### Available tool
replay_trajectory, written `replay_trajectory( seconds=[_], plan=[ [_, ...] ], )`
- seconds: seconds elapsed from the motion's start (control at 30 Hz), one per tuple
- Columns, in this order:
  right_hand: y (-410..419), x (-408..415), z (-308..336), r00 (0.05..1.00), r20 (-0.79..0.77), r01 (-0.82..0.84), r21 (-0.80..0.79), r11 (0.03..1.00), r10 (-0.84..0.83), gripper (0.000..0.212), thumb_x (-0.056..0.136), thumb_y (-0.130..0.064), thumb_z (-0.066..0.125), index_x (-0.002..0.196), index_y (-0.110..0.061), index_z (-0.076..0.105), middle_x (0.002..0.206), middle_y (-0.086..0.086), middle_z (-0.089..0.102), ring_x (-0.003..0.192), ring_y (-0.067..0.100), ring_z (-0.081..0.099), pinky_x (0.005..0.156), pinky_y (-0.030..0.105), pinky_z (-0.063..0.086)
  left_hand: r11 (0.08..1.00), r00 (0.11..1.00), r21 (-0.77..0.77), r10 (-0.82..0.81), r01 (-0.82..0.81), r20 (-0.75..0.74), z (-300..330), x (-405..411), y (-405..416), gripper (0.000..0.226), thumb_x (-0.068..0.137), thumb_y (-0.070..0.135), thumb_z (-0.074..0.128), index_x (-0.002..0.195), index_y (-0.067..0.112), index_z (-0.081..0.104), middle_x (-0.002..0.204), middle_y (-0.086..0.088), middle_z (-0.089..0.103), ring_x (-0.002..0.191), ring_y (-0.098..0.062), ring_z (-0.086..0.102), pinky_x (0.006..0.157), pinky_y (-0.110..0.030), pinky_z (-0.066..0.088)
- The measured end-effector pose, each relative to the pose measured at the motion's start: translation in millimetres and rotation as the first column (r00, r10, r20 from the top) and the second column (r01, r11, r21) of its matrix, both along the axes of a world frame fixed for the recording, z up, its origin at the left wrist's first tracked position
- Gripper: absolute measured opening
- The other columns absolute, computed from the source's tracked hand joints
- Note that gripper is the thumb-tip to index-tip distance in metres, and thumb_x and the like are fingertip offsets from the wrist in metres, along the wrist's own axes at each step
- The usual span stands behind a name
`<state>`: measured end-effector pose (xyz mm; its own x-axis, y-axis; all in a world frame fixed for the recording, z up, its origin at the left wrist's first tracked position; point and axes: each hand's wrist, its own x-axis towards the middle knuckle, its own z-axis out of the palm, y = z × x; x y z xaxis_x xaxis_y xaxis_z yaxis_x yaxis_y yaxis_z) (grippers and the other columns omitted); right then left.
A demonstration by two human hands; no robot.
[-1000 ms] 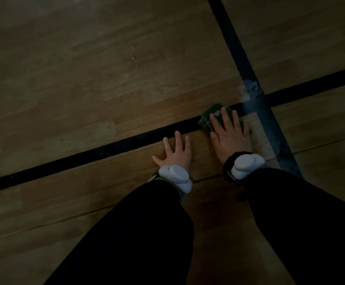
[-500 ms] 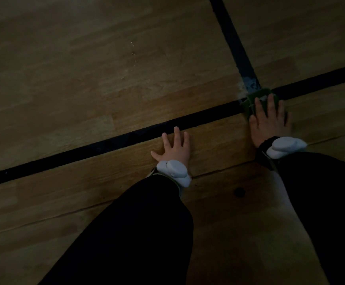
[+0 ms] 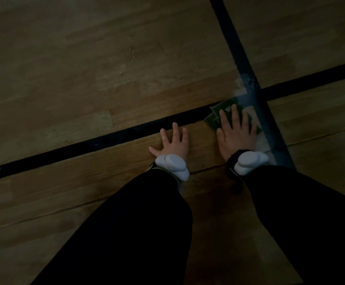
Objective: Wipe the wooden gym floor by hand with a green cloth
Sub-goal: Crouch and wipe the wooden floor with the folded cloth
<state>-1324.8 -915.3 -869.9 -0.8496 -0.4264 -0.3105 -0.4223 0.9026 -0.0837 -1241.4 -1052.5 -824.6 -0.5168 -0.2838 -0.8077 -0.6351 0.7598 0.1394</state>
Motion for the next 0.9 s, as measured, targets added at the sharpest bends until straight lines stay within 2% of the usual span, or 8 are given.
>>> replay_trajectory(
  seconds=[0.13,0.33,0.53,0.63,0.77,0.9],
  plan=[
    [-10.8,29.9,1.9,0.994,0.032,-0.101,0.001,0.995,0.101,0.057,0.100,-0.040,0.027,0.152,-0.033,0.005,0.161,0.000,-0.008,0.147,0.027,-0.005,0.115,0.049,0.003,1.000,1.000,-0.007,0.012,-0.012,-0.005,-0.5,-0.1,1.7,0.090,0.091,0.010,0.059,0.151,0.030,-0.006,0.156,0.006,-0.027,0.142,-0.036,-0.022,0.102,-0.076,0.006],
    [-4.9,37.0,-1.4,0.982,0.038,-0.186,-0.037,0.982,0.188,0.054,0.101,-0.038,0.027,0.152,-0.034,0.009,0.161,-0.002,-0.005,0.147,0.024,-0.004,0.117,0.046,0.002,1.000,1.000,0.006,0.021,-0.021,-0.003,-1.8,1.1,-1.1,0.089,0.092,0.012,0.058,0.151,0.031,-0.005,0.156,0.006,-0.026,0.143,-0.036,-0.022,0.103,-0.076,0.006],
    [29.5,16.7,-0.5,0.999,0.027,0.018,-0.038,0.999,-0.017,0.055,0.101,-0.038,0.026,0.152,-0.033,0.007,0.161,-0.002,-0.007,0.147,0.025,-0.006,0.117,0.047,0.001,1.000,1.000,0.020,-0.004,0.004,-0.017,-1.2,1.8,-3.6,0.097,0.088,0.010,0.064,0.151,0.031,-0.006,0.156,0.005,-0.026,0.143,-0.036,-0.022,0.101,-0.076,0.007],
    [48.2,4.2,-2.6,0.994,-0.002,0.108,-0.033,0.994,-0.109,0.055,0.101,-0.037,0.027,0.152,-0.033,0.007,0.161,-0.001,-0.007,0.147,0.025,-0.007,0.117,0.047,-0.002,0.999,0.999,0.014,-0.035,0.035,0.001,0.1,3.3,-5.1,0.110,0.080,0.013,0.074,0.151,0.030,-0.009,0.155,0.004,-0.029,0.142,-0.037,-0.022,0.101,-0.076,0.008],
    [65.3,-11.9,-0.3,0.985,-0.011,0.173,-0.015,0.985,-0.173,0.056,0.101,-0.037,0.028,0.152,-0.031,0.008,0.161,0.001,-0.006,0.147,0.029,-0.002,0.116,0.050,0.003,0.997,0.997,0.022,-0.078,0.077,0.022,2.9,6.0,-6.2,0.130,0.066,0.019,0.086,0.151,0.027,-0.012,0.154,0.003,-0.031,0.142,-0.038,-0.022,0.101,-0.078,0.010],
    [67.3,-14.2,1.2,0.978,-0.011,0.207,-0.011,0.978,-0.207,0.055,0.101,-0.038,0.026,0.153,-0.031,0.006,0.161,0.001,-0.007,0.147,0.030,-0.003,0.116,0.049,0.002,0.997,0.996,0.012,-0.080,0.080,0.027,3.4,7.5,-5.6,0.133,0.063,0.022,0.087,0.150,0.028,-0.013,0.154,0.003,-0.032,0.142,-0.038,-0.022,0.102,-0.077,0.010]
  ],
)
